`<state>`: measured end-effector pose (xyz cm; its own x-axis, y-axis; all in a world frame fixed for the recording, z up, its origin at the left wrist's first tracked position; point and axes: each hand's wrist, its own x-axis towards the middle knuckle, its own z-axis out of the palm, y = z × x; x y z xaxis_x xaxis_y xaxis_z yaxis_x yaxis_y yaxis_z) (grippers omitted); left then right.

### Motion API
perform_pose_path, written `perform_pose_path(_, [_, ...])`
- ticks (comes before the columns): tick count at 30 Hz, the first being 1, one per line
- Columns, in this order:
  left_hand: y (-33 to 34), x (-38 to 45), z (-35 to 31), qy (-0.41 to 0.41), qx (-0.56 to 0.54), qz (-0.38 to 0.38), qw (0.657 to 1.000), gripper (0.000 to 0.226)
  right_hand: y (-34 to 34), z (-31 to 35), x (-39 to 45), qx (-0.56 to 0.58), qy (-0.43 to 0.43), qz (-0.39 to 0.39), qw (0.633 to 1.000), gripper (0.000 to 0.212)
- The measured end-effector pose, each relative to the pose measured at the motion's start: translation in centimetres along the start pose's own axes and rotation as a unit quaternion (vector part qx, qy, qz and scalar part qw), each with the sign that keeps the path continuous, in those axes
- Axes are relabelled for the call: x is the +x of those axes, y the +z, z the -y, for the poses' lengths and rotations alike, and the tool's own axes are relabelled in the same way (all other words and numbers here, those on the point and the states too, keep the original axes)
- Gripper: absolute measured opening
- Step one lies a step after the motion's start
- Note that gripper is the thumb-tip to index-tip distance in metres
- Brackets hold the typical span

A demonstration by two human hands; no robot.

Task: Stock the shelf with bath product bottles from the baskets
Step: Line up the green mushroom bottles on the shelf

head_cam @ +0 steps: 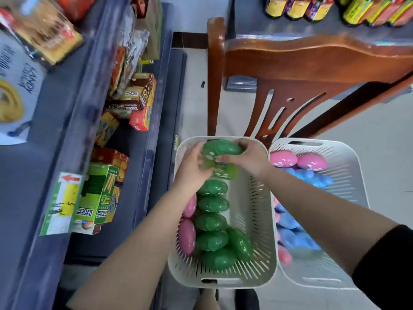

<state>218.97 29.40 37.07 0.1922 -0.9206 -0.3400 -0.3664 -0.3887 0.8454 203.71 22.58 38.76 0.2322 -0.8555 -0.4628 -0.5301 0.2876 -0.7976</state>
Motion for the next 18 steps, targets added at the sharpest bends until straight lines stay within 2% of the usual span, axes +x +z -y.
perform_pose_path(6, [-3.1, -4.5, -7.8, -0.005, -0.099, -0.009, 0.995, 0.045, -5.1, 7.9, -6.1, 0.037, -0.049, 0.058, 0.996, 0.039])
perform_pose_path(14, [-7.1, -13.9, -16.8, 0.073, -0.147, -0.007, 0.986, 0.037, -10.0, 16.3, -16.5, 0.098, -0.110, 0.082, 0.986, 0.016])
perform_pose_path(18, [-9.0, -19.6, -20.4, 0.103, -0.141, -0.010, 0.985, 0.024, -12.0, 19.2, -21.9, 0.103, -0.142, 0.107, 0.979, 0.038])
